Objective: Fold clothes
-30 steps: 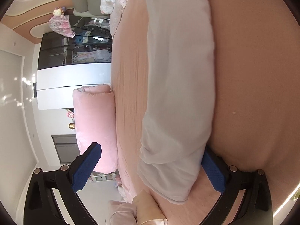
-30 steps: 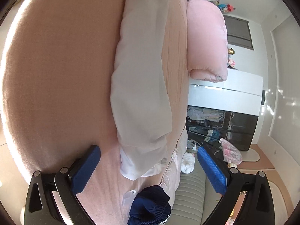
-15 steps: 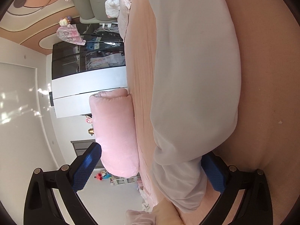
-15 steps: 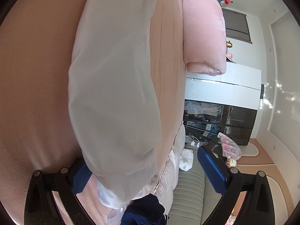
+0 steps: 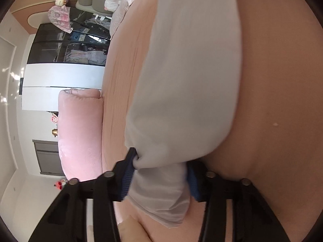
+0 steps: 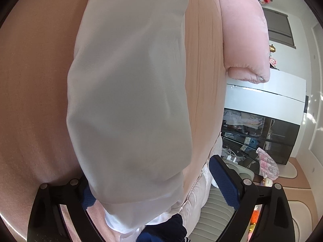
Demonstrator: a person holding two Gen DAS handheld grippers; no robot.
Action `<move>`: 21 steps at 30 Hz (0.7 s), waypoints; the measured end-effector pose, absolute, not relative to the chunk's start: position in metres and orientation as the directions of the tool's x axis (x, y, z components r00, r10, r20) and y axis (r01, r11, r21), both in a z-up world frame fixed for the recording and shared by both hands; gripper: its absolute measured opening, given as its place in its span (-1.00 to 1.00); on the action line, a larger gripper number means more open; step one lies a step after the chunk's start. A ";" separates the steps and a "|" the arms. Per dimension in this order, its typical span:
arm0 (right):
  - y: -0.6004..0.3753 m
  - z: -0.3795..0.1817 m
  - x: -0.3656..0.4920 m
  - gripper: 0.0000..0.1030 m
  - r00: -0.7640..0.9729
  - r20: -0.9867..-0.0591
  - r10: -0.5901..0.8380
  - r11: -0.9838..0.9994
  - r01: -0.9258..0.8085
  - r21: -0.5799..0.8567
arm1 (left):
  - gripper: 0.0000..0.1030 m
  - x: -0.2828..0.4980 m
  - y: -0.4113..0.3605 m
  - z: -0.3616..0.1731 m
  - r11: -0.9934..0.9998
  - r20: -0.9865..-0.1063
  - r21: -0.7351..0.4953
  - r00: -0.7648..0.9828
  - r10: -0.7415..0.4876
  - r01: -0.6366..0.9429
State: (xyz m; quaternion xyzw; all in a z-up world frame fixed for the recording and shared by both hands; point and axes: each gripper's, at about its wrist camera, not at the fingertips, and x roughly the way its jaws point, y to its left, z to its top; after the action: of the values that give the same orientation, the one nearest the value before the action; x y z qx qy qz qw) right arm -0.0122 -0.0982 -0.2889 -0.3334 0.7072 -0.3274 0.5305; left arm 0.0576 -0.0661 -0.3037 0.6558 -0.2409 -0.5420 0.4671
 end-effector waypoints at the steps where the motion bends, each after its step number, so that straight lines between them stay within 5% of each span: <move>1: -0.096 -0.290 -0.013 0.49 -0.222 -0.559 -0.799 0.591 -0.120 -0.798 | -0.60 0.053 -0.061 -0.311 -0.425 -0.454 0.891 0.310 -0.836 0.159; 3: -0.088 -0.295 -0.015 -0.13 -0.222 -0.586 -0.779 0.618 -0.116 -0.778 | -0.63 0.049 -0.059 -0.316 -0.419 -0.445 0.895 0.324 -0.835 0.153; 6: -0.074 -0.304 -0.021 -0.32 -0.193 -0.546 -0.815 0.572 -0.119 -0.812 | -0.61 0.055 -0.066 -0.305 -0.473 -0.515 0.857 0.301 -0.803 0.205; 21: -0.060 -0.298 -0.030 -0.48 -0.132 -0.466 -0.875 0.483 -0.163 -0.860 | -0.55 0.055 -0.049 -0.304 -0.491 -0.484 0.869 0.320 -0.814 0.064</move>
State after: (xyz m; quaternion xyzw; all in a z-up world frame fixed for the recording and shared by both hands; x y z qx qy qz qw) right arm -0.0302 -0.0598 -0.2982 -0.3845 0.6746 -0.3327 0.5351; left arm 0.0547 -0.0495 -0.3044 0.6921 -0.2710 -0.5161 0.4255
